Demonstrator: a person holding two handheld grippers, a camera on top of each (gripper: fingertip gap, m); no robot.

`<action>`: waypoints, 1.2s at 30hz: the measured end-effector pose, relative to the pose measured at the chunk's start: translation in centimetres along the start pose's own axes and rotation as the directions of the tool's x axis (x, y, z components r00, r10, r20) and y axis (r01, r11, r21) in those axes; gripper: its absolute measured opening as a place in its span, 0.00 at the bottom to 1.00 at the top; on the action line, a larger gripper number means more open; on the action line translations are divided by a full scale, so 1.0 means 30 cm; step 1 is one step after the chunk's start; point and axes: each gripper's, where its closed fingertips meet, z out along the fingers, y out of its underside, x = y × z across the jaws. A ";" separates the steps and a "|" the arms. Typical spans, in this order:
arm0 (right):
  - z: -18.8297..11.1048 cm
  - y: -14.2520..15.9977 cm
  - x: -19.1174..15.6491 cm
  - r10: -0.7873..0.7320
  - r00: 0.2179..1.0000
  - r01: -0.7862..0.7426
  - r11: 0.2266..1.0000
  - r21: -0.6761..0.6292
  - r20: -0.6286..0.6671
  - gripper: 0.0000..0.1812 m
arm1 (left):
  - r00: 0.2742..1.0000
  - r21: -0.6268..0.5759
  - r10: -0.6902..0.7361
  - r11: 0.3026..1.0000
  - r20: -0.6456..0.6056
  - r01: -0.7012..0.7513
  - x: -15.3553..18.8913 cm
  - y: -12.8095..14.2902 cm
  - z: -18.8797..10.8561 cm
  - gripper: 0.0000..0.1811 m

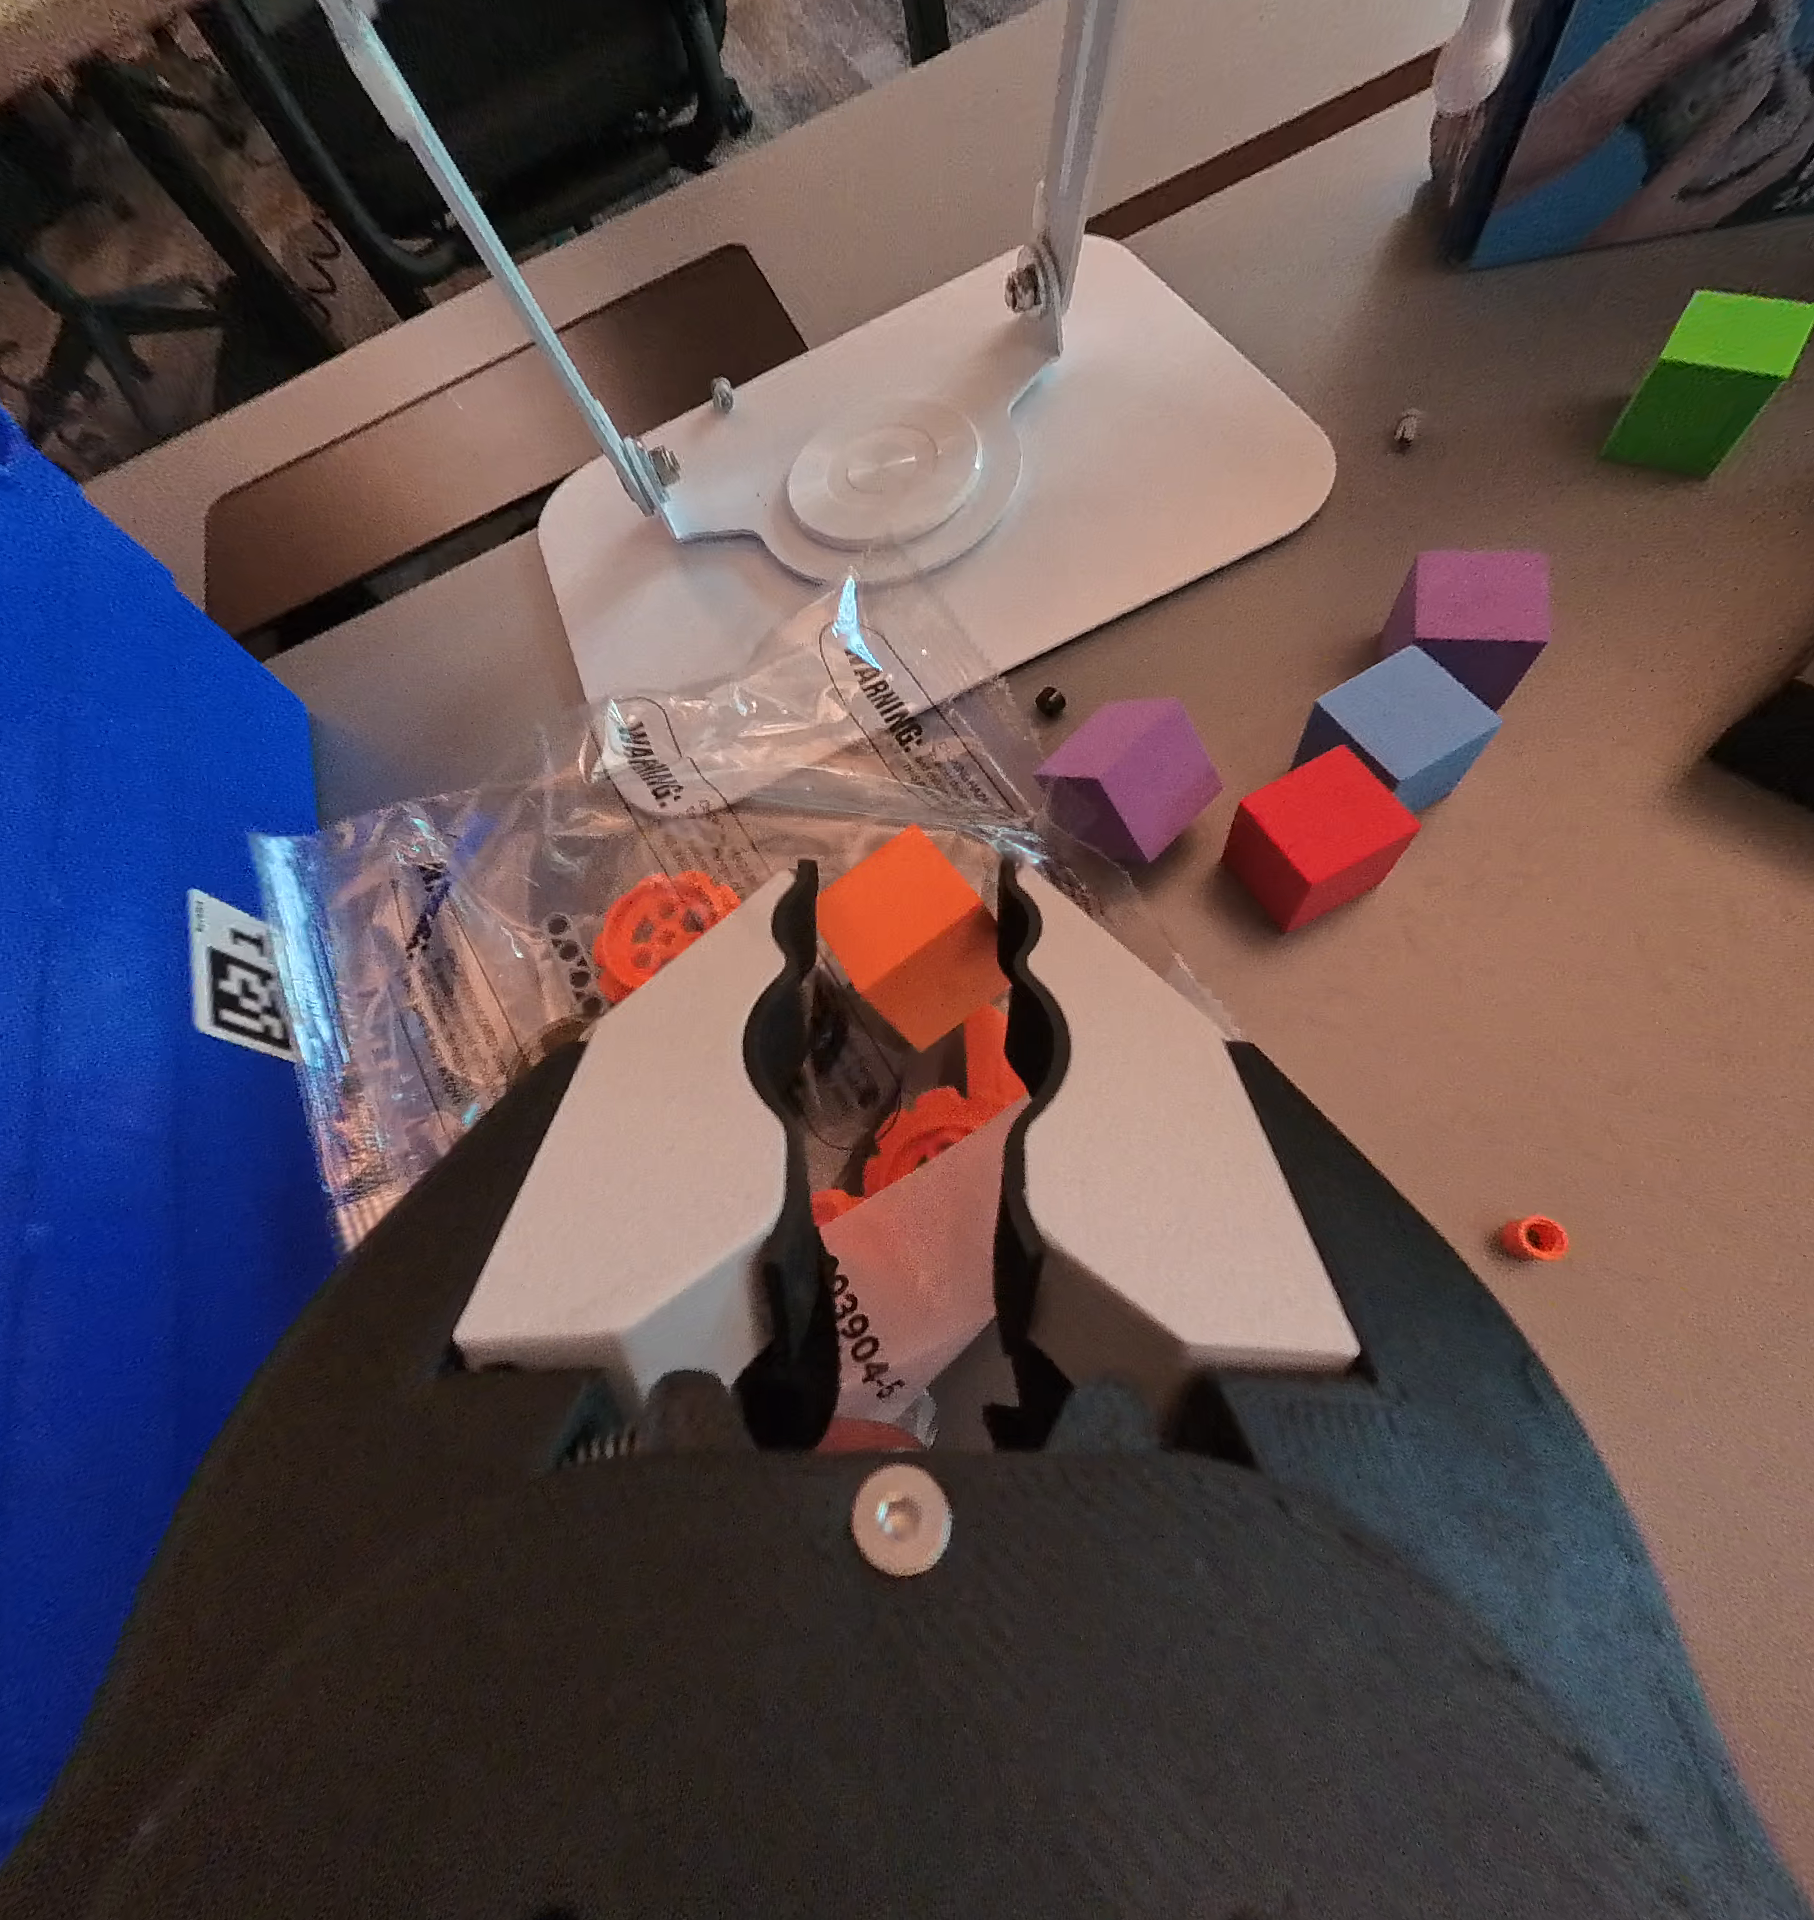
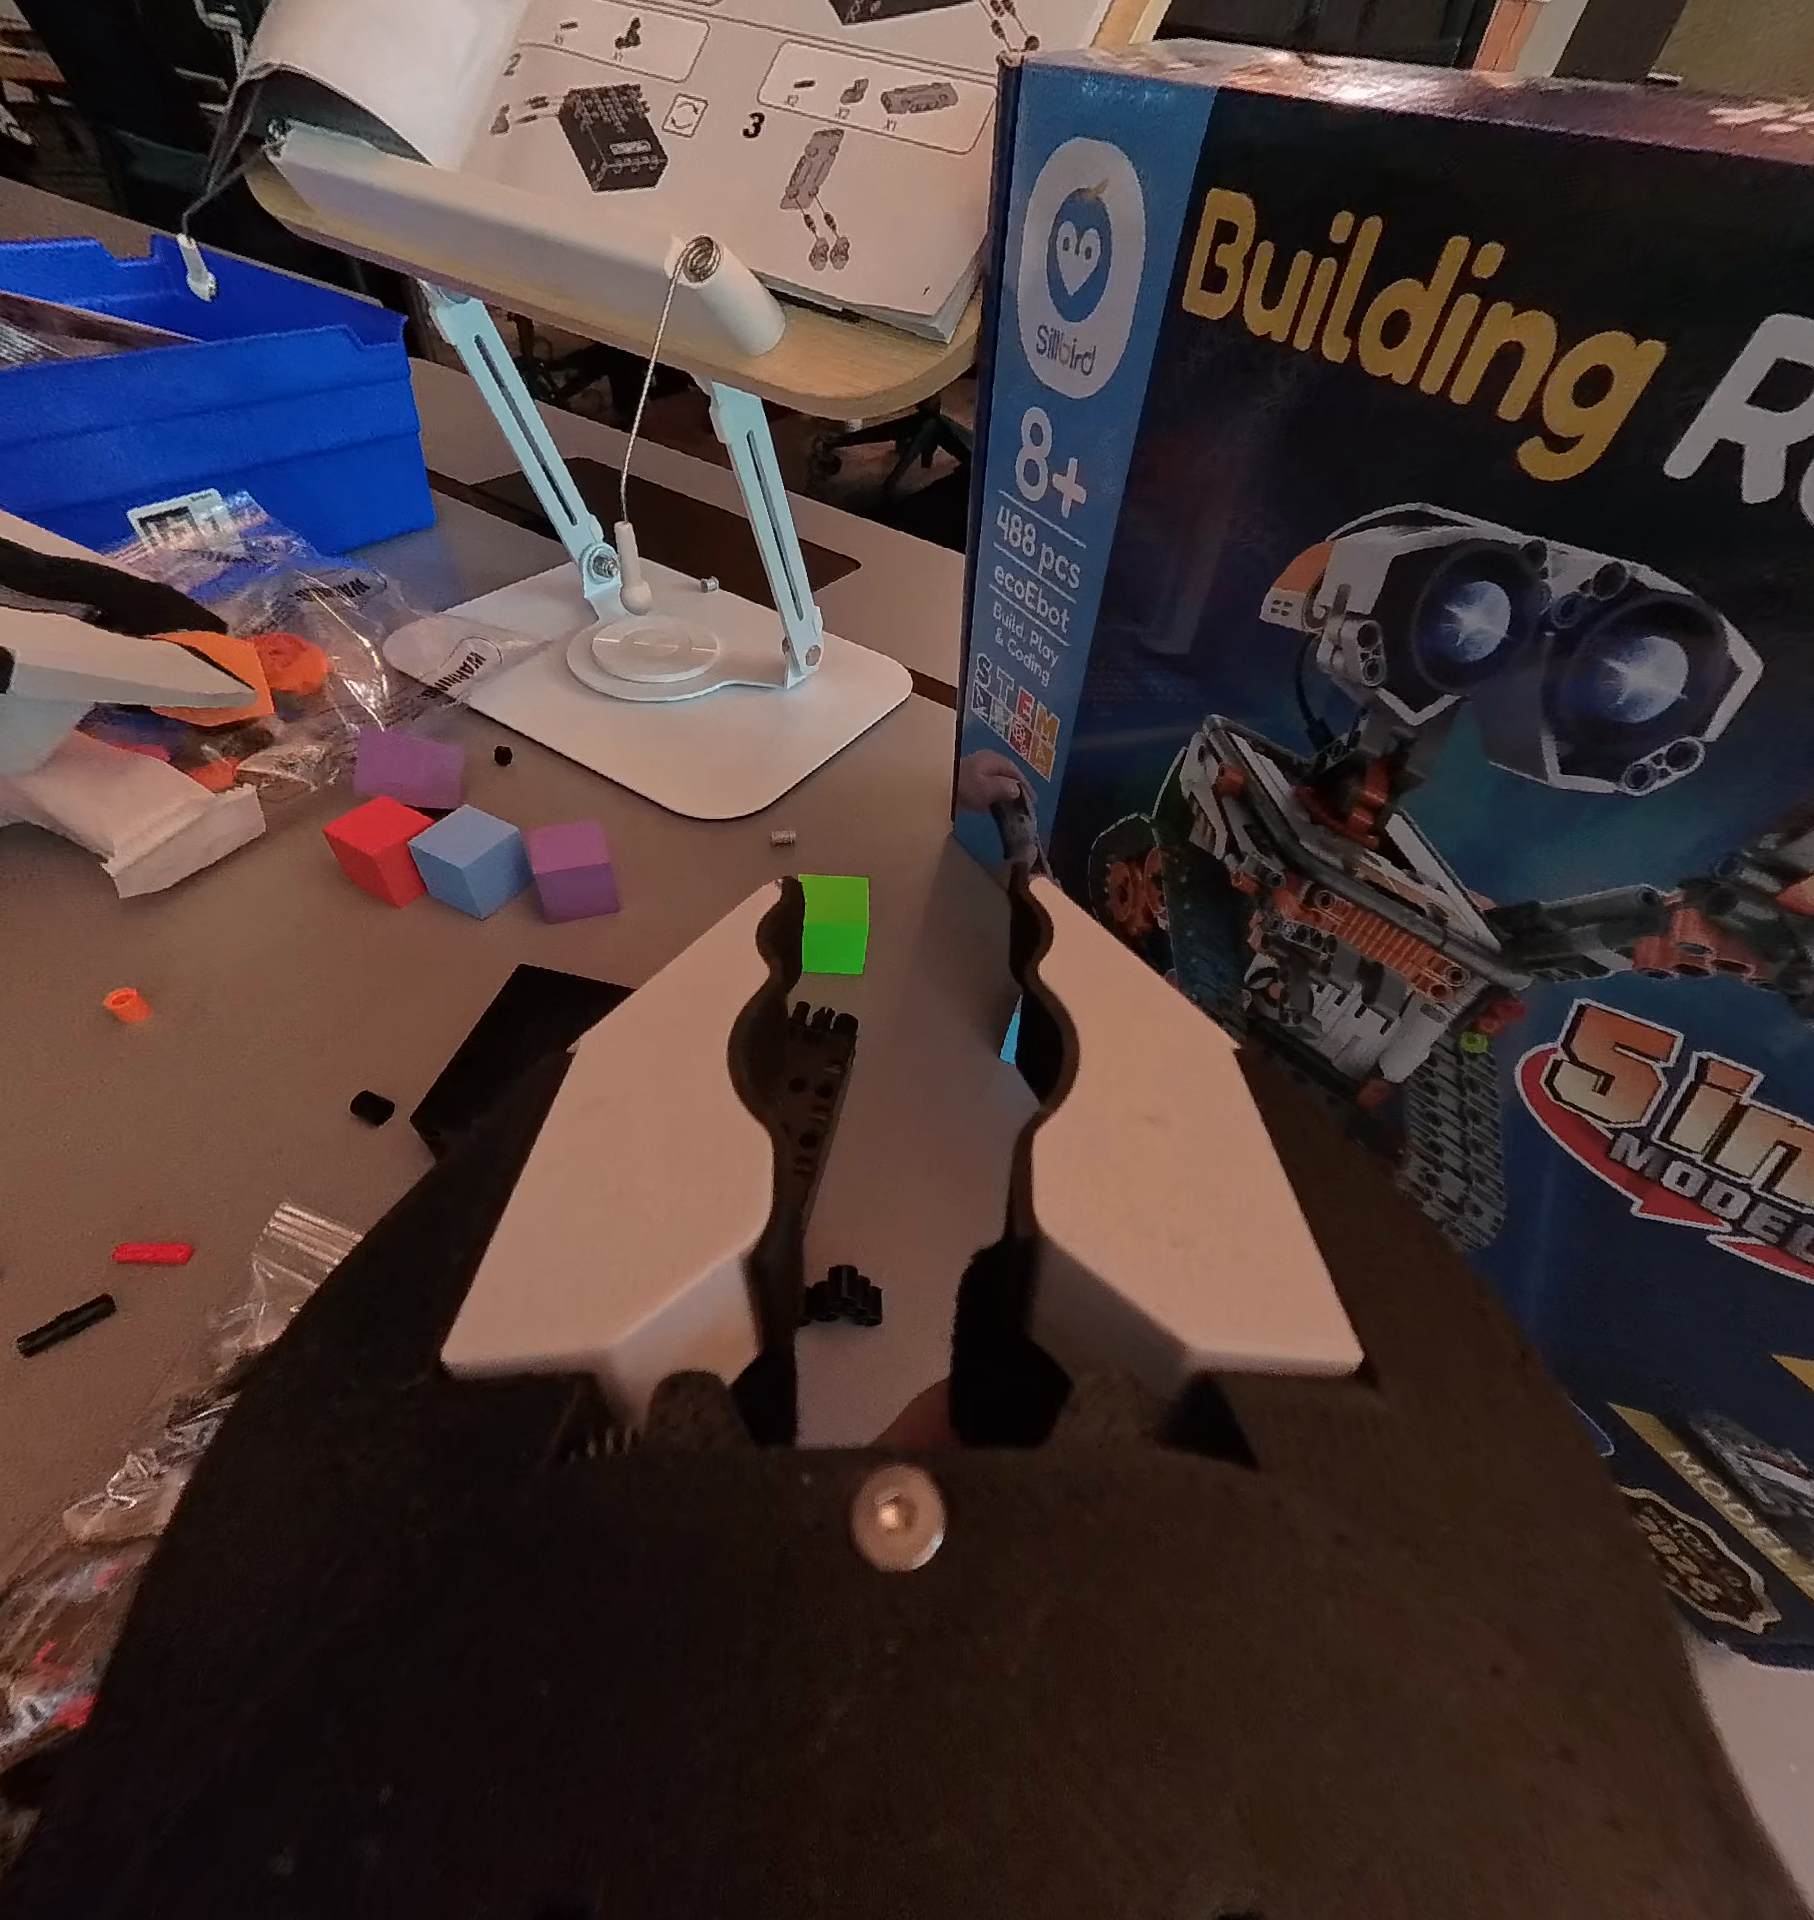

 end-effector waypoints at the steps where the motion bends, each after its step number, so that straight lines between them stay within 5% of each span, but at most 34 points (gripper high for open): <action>1: -0.001 0.000 0.001 0.001 1.000 -0.001 1.000 0.000 0.000 0.22 | 1.000 0.019 0.002 1.000 0.012 -0.003 -0.007 -0.013 -0.010 0.18; 5: -0.003 -0.001 0.001 -0.001 1.000 0.001 1.000 0.000 -0.001 0.22 | 0.999 0.169 0.030 0.985 -0.044 -0.022 0.050 -0.124 -0.081 0.18; 9: -0.005 0.001 0.006 0.005 1.000 -0.005 1.000 0.000 -0.004 0.22 | 0.975 0.256 0.148 0.961 -0.164 -0.103 0.252 -0.218 -0.118 0.18; 14: -0.007 0.006 0.017 0.013 1.000 -0.013 1.000 -0.004 -0.010 0.22 | 0.896 0.217 0.308 0.944 -0.321 -0.247 0.547 -0.236 -0.066 0.18; 19: -0.006 0.010 0.025 0.021 1.000 -0.021 1.000 -0.006 -0.011 0.22 | 0.833 0.231 0.323 0.942 -0.448 -0.241 0.733 -0.271 -0.021 0.18; 27: -0.006 0.009 0.029 0.027 1.000 -0.027 1.000 -0.004 -0.008 0.22 | 0.844 0.177 0.319 0.947 -0.430 -0.268 0.758 -0.222 0.074 0.20; 30: -0.009 0.005 0.031 0.029 1.000 -0.029 1.000 0.001 -0.009 0.22 | 0.839 0.168 0.329 0.944 -0.433 -0.283 0.734 -0.219 0.053 0.28; 36: -0.016 -0.002 0.037 0.042 0.999 -0.042 0.999 0.012 -0.011 0.21 | 0.888 0.143 0.329 0.944 -0.320 -0.298 0.482 -0.252 -0.011 0.25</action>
